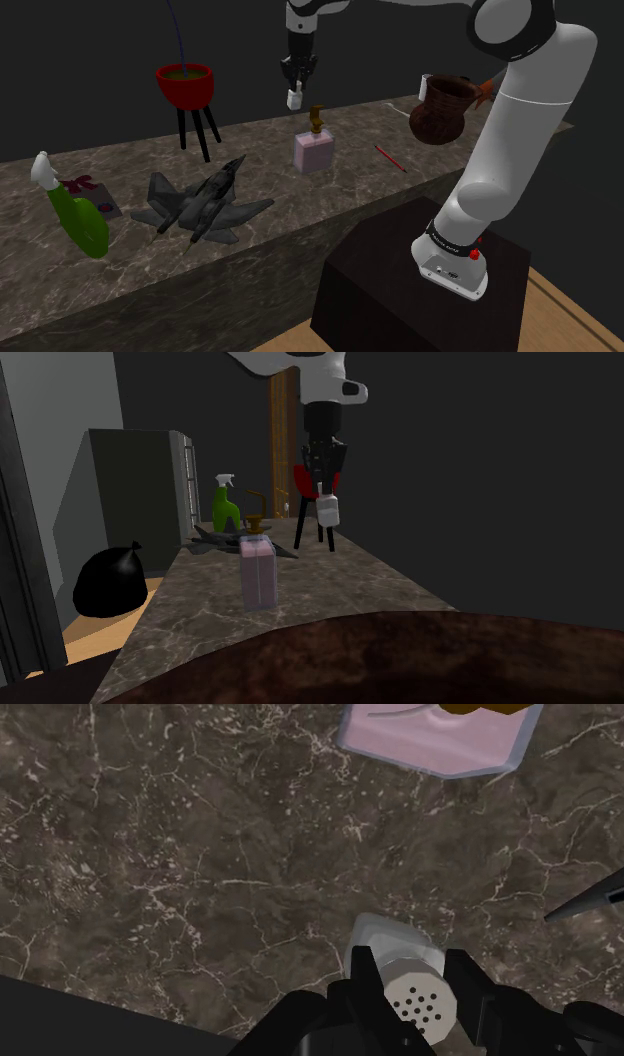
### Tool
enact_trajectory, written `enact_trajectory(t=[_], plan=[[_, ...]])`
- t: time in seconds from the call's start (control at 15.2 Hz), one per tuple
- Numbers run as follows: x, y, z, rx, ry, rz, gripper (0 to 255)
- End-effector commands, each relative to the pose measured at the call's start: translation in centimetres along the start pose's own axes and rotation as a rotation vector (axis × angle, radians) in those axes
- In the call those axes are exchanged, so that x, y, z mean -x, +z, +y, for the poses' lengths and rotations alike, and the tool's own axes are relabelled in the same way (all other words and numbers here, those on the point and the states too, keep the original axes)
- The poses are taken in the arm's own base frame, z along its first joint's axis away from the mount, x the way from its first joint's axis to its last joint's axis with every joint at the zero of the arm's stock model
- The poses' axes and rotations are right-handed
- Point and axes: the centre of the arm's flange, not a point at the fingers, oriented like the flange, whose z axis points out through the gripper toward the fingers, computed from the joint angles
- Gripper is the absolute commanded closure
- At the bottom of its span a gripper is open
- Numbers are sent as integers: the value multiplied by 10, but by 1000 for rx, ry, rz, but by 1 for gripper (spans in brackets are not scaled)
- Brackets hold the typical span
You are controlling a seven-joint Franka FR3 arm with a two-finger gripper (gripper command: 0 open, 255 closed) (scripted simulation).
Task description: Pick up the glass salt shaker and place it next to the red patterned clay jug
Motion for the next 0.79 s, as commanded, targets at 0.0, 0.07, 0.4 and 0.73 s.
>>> enact_trajectory(t=[0.0, 0.07, 0.4, 0.73], plan=[[0, -12, 1, 0, 0, 0, 255], [0, -17, 1, 0, 0, 0, 255], [0, -43, 1, 0, 0, 0, 255], [0, -70, 1, 0, 0, 0, 255]])
